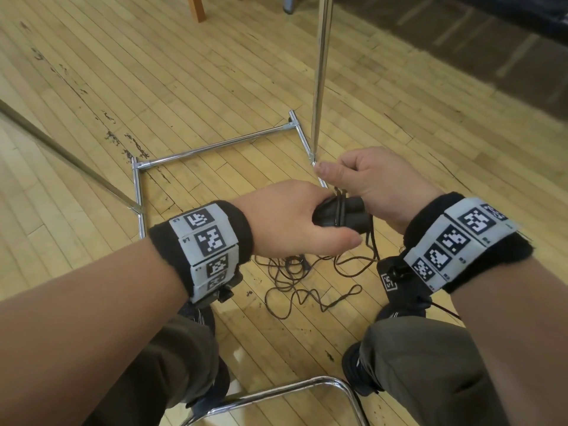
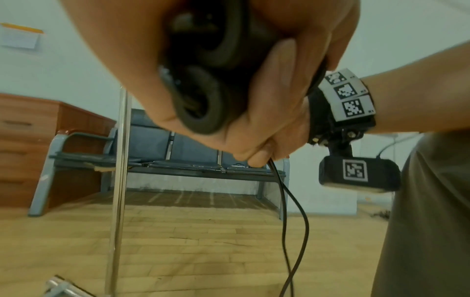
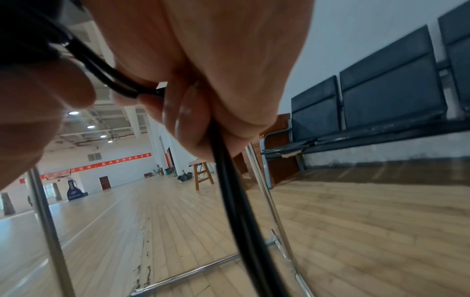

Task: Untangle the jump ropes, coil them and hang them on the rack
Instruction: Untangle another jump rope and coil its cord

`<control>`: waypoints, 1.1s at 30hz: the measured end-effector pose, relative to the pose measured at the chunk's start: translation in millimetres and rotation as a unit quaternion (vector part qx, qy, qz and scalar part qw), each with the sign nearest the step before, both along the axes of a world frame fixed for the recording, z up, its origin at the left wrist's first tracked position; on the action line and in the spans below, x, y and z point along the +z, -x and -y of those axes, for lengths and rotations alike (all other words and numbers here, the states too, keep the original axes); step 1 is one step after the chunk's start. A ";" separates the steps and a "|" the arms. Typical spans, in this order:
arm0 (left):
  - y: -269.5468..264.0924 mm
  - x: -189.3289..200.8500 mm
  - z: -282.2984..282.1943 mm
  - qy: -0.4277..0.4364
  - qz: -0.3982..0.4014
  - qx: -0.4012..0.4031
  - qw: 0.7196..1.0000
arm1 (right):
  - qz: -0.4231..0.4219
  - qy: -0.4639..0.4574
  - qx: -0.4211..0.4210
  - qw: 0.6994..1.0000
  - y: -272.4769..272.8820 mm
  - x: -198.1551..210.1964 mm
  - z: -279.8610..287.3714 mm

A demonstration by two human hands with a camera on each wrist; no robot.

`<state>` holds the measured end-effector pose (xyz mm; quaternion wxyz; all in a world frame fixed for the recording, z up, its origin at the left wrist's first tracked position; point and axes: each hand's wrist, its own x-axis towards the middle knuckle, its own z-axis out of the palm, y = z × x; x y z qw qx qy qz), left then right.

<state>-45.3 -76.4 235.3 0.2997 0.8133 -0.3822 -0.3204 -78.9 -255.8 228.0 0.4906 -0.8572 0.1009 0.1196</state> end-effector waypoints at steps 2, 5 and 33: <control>-2.3 3.4 -2.1 0.054 -0.048 0.030 0.997 | -0.053 -0.063 -0.008 0.997 1.0 4.3 -5.3; -4.5 6.9 -6.6 0.115 -0.138 0.070 0.981 | -0.104 -0.056 -0.010 0.993 1.5 2.2 -10.8; 3.9 -11.5 5.0 -0.111 0.147 -0.015 0.983 | 0.043 -0.020 0.089 0.995 4.9 16.4 16.0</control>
